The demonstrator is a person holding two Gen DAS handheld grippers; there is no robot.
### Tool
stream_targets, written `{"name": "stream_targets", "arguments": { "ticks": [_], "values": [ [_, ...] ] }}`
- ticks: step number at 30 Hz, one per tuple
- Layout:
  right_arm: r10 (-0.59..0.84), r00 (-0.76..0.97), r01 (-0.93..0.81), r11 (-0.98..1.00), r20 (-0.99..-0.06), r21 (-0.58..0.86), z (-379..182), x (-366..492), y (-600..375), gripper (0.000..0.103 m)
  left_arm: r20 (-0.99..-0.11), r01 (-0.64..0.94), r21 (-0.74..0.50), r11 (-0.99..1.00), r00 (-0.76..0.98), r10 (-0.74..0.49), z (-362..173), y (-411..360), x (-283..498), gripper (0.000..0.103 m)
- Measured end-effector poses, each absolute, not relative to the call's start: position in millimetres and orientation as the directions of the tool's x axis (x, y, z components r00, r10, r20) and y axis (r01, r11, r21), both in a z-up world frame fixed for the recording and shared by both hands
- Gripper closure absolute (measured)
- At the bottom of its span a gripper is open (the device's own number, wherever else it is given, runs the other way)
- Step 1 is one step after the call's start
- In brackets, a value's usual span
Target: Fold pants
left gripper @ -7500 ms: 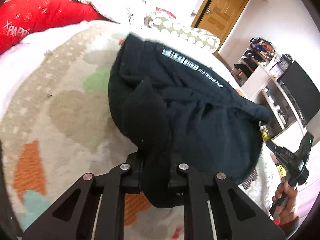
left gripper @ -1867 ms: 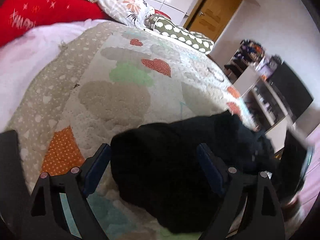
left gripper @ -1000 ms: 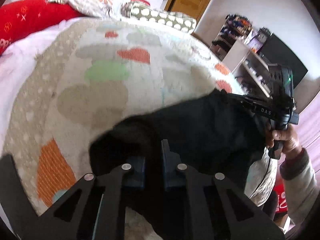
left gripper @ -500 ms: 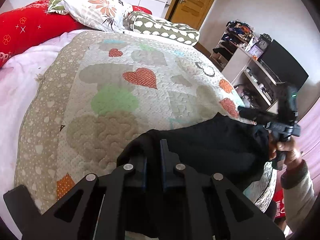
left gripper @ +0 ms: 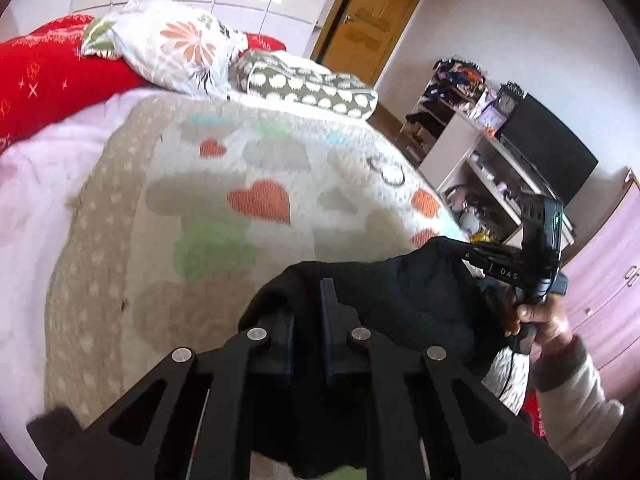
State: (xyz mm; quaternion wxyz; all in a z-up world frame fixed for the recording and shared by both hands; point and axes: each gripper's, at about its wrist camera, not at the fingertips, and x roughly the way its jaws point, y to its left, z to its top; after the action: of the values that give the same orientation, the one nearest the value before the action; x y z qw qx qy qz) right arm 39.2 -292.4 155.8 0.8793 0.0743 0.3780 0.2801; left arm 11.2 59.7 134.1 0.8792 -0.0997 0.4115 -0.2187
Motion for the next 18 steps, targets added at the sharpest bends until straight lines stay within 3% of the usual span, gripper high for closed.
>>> {"name": "stream_targets", "arguments": {
  "ticks": [4,5,7,9,10,11,12,13,18],
  "values": [
    [0.486,0.574,-0.369,0.872,-0.659,0.321,135.7,49.4,-286.5,0.1,-0.742,0.249,-0.363,0.898,0.506,-0.44,108.7,65.5,26.9,0.092],
    [0.465,0.566,-0.365,0.882,-0.681,0.299,127.7,52.3,-280.8,0.1,-0.778,0.202,-0.332,0.921,0.493,-0.389,96.9,66.0,31.1,0.082],
    [0.385,0.557,-0.346,0.913,-0.736,0.216,115.4,54.3,-272.2,0.093,-0.848,0.127,-0.249,0.96,0.45,-0.279,71.0,65.7,36.8,0.072],
    [0.362,0.559,-0.344,0.92,-0.746,0.188,115.4,46.9,-270.8,0.076,-0.863,0.11,-0.236,0.965,0.432,-0.261,60.1,66.7,33.8,0.072],
    [0.388,0.567,-0.357,0.911,-0.727,0.208,120.7,38.9,-273.1,0.068,-0.857,0.113,-0.254,0.961,0.434,-0.278,58.5,68.5,29.5,0.066],
    [0.416,0.574,-0.377,0.899,-0.705,0.224,127.4,28.9,-274.3,0.051,-0.844,0.114,-0.277,0.954,0.445,-0.298,59.5,72.1,24.1,0.052],
    [0.443,0.582,-0.406,0.885,-0.682,0.229,135.5,17.2,-273.5,0.041,-0.829,0.105,-0.293,0.95,0.467,-0.307,63.0,77.3,17.2,0.044],
    [0.456,0.588,-0.425,0.877,-0.669,0.224,140.8,9.3,-271.5,0.039,-0.814,0.099,-0.299,0.949,0.492,-0.308,67.4,81.4,11.1,0.036],
    [0.6,0.495,-0.601,0.759,-0.628,0.251,160.1,-34.7,-237.6,0.037,-0.775,0.089,-0.341,0.936,0.536,-0.334,82.5,95.1,-7.4,0.024]
  ]
}}
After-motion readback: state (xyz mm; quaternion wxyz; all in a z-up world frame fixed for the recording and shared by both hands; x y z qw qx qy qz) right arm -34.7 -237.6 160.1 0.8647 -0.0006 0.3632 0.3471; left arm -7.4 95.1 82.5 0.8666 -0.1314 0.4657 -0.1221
